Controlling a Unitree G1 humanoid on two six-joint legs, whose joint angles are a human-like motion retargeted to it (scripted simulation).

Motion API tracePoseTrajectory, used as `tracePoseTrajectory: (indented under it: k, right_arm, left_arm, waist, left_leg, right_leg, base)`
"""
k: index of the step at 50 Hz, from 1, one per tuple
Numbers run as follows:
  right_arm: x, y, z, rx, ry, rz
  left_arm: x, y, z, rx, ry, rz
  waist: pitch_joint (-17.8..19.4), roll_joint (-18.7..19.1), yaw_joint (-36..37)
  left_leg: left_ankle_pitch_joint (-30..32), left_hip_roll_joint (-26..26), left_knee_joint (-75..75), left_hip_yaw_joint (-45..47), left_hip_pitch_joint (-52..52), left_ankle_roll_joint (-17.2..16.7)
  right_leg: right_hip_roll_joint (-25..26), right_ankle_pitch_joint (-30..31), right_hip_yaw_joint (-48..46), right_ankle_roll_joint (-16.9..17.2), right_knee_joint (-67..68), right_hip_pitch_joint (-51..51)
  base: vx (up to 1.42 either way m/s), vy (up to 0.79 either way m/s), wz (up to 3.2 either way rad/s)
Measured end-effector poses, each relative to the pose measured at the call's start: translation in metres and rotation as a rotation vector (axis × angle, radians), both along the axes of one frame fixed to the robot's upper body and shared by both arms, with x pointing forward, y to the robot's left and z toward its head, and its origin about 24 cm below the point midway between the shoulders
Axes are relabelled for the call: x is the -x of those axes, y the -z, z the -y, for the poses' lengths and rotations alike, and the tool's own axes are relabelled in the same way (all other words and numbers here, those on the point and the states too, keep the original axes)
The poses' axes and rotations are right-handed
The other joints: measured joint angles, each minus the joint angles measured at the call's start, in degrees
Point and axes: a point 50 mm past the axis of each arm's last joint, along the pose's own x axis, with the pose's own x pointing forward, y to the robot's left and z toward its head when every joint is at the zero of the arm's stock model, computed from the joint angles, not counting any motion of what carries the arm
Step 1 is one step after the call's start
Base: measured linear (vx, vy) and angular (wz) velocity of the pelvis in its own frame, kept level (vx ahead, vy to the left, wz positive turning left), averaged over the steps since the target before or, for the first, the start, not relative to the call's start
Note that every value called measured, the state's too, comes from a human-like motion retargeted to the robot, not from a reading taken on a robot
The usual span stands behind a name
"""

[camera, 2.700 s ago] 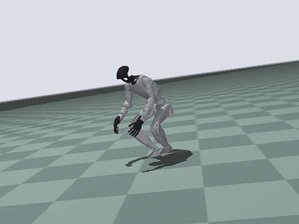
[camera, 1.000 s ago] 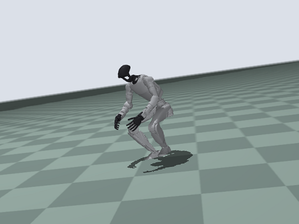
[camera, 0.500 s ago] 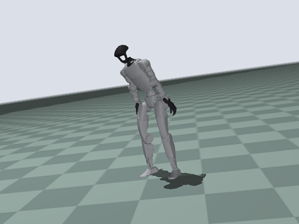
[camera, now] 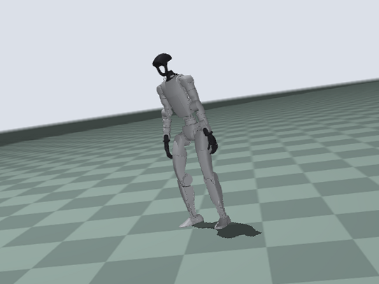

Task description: Upper body actions

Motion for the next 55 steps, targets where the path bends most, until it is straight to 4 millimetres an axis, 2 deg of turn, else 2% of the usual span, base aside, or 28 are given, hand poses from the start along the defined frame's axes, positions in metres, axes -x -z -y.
tracePoseTrajectory:
  k: [3,6,9,12,15,17,20,22,24,28,30,32,36,38,40,43,46,48,50,52,55]
  right_arm:
    - [-0.072,-0.034,-0.009,-0.062,-0.051,0.241]
    - [-0.136,-0.084,-0.012,-0.094,-0.095,0.487]
    - [-0.186,-0.14,-0.02,-0.152,-0.137,0.691]
    - [-0.22,-0.195,-0.025,-0.25,-0.183,0.842]
    - [-0.24,-0.243,-0.023,-0.296,-0.209,0.981]
    - [-0.249,-0.27,-0.024,-0.284,-0.245,1.065]
    - [-0.255,-0.299,-0.025,-0.255,-0.288,1.165]
    - [-0.255,-0.305,-0.026,-0.255,-0.289,1.199]
    - [-0.254,-0.302,-0.025,-0.267,-0.284,1.199]
    - [-0.247,-0.276,-0.023,-0.292,-0.249,1.139]
    - [-0.238,-0.252,-0.019,-0.283,-0.235,1.069]
    - [-0.222,-0.217,-0.012,-0.256,-0.198,0.974]
    - [-0.168,-0.131,-0.003,-0.202,-0.082,0.738]
    - [-0.131,-0.088,0.0,-0.163,-0.008,0.592]
    - [-0.085,-0.048,0.003,-0.104,0.096,0.439]
    - [0.002,-0.002,0.009,-0.018,0.3,0.184]
    - [0.1,0.019,0.013,0.061,0.416,-0.121]
    - [0.157,0.018,0.016,0.139,0.413,-0.303]
    - [0.201,0.01,0.022,0.228,0.395,-0.442]
    - [0.227,0.003,0.025,0.287,0.41,-0.53]
    - [0.242,0.001,0.02,0.273,0.511,-0.556]
  left_arm:
    - [-0.095,-0.03,-0.006,-0.094,0.152,0.267]
    - [-0.178,-0.08,-0.003,-0.163,0.237,0.545]
    - [-0.238,-0.137,-0.001,-0.167,0.275,0.804]
    - [-0.281,-0.195,0.007,-0.148,0.268,1.009]
    - [-0.307,-0.245,0.018,-0.136,0.255,1.186]
    - [-0.317,-0.274,0.019,-0.157,0.256,1.281]
    - [-0.325,-0.305,0.021,-0.202,0.277,1.378]
    - [-0.327,-0.312,0.023,-0.214,0.289,1.402]
    - [-0.326,-0.311,0.023,-0.213,0.292,1.404]
    - [-0.318,-0.287,0.014,-0.204,0.285,1.354]
    - [-0.309,-0.265,0.007,-0.202,0.296,1.285]
    - [-0.295,-0.232,0.006,-0.174,0.309,1.187]
    - [-0.247,-0.151,0.017,-0.078,0.333,0.939]
    - [-0.213,-0.111,0.021,-0.055,0.332,0.783]
    - [-0.169,-0.071,0.024,-0.064,0.27,0.605]
    - [-0.086,-0.024,0.028,-0.087,0.047,0.33]
    - [0.016,0.003,0.03,-0.07,-0.182,0.001]
    - [0.08,0.006,0.035,-0.05,-0.292,-0.199]
    - [0.133,0.003,0.042,-0.026,-0.326,-0.348]
    - [0.164,-0.002,0.048,0.005,-0.299,-0.431]
    - [0.179,-0.005,0.052,0.045,-0.245,-0.459]
  waist:
    - [2.1,2.41,1.66]
    - [3.16,3.03,4.86]
    - [2.78,3.06,6.51]
    - [3.47,3.36,7.5]
    - [3.6,3.42,9.5]
    - [3.93,3.4,10.32]
    - [4.61,3.76,11.48]
    - [5.27,3.78,12.11]
    - [5.76,3.98,12.33]
    - [5.63,4.57,11.77]
    - [5.47,4.92,11.08]
    - [5.12,5.11,10.25]
    - [4.25,4.32,7.84]
    - [3.57,3.59,6.36]
    - [3.0,2.99,5.17]
    - [2.9,1.73,3.95]
    - [2.27,0.43,3.75]
    - [0.27,0.05,1.74]
    - [-2.45,-0.05,-0.65]
    - [-4.48,0.09,-1.99]
    - [-4.7,0.67,-1.39]
  left_leg:
    - [-5.09,4.69,13.2,-2.78,-10.54,-0.96]
    - [-10.21,8.3,26.45,-3.01,-20.47,-1.53]
    - [-15.59,10.81,39.55,-3.49,-31.16,-1.29]
    - [-19.68,12.81,51.24,-4.86,-40.36,-0.03]
    - [-23.04,14.92,61.39,-5.82,-48.06,1.56]
    - [-24.6,16.28,66.77,-6.32,-52.24,2.44]
    - [-26.32,18.06,72.84,-7.79,-57.17,3.49]
    - [-27.15,18.63,75.1,-8.14,-58.19,3.83]
    - [-27.54,18.92,75.86,-8.39,-57.99,3.79]
    - [-26.21,18.77,71.93,-8.52,-54.74,2.84]
    - [-24.27,18.05,67.11,-8.1,-51.37,2.05]
    - [-21.57,16.61,60.15,-7.29,-46.66,1.14]
    - [-14.02,12.79,40.85,-3.84,-34.72,-0.32]
    - [-9.51,10.7,29.28,-1.62,-28.42,-0.66]
    - [-4.37,7.84,17.2,-0.62,-21.43,-1.31]
    - [1.74,3.54,2.09,0.46,-9.81,-1.65]
    - [5.38,0.05,-9.06,2.45,1.48,-1.29]
    - [6.59,-1.99,-14.22,2.99,6.48,-0.52]
    - [7.04,-3.18,-16.86,3.21,8.89,-0.06]
    - [6.24,-3.19,-16.54,3.49,9.41,-0.03]
    - [5.23,-2.29,-15.12,4.39,9.78,0.14]
  right_leg:
    - [0.14,-4.79,0.2,-0.48,11.02,-8.72]
    - [0.82,-9.03,2.08,-1.9,22.21,-18.8]
    - [1.36,-13.54,3.1,-3.81,33.82,-29.82]
    - [1.92,-17.92,2.32,-6.11,44.27,-38.41]
    - [2.94,-21.8,0.98,-9.57,53.16,-45.81]
    - [3.64,-24.0,0.24,-12.11,58.28,-49.94]
    - [4.55,-26.49,-1.2,-15.29,64.03,-54.26]
    - [4.77,-27.41,-1.47,-16.52,66.36,-55.36]
    - [4.96,-27.7,-1.5,-16.91,67.09,-55.24]
    - [5.36,-26.25,-0.89,-15.13,63.04,-51.91]
    - [5.33,-24.28,-0.27,-13.19,58.25,-48.35]
    - [4.89,-21.65,0.3,-10.99,51.74,-43.56]
    - [3.01,-14.86,1.62,-5.85,34.43,-31.98]
    - [2.0,-10.26,1.59,-3.5,23.87,-25.78]
    - [1.41,-5.3,1.07,-1.53,12.94,-18.82]
    - [0.37,0.42,0.31,0.97,0.69,-8.35]
    - [-0.01,3.81,0.75,2.27,-7.04,0.23]
    - [0.37,4.89,0.32,2.21,-10.78,4.22]
    - [1.28,5.94,-0.07,1.96,-13.82,6.64]
    - [1.79,5.69,-0.77,1.97,-14.51,7.48]
    - [1.52,4.49,1.13,2.18,-11.99,6.66]
  base:
    - [-0.44,0.05,0.07]
    - [-0.35,0.03,-0.45]
    - [-0.25,0.09,-0.4]
    - [-0.2,0.02,-0.17]
    - [-0.08,-0.02,-0.28]
    - [-0.05,0.03,-0.38]
    - [-0.03,0.01,-0.34]
    - [0.03,0.0,-0.25]
    - [0.06,0.0,-0.13]
    - [0.04,0.0,-0.01]
    - [0.09,0.0,0.2]
    - [0.13,0.01,0.36]
    - [0.15,0.0,0.5]
    - [0.14,-0.02,0.52]
    - [0.21,-0.03,0.46]
    - [0.33,-0.09,0.27]
    - [0.47,-0.12,-0.2]
    - [0.52,0.0,-0.09]
    - [0.48,0.05,-0.03]
    - [0.34,0.05,-0.1]
    - [0.06,0.0,-0.29]
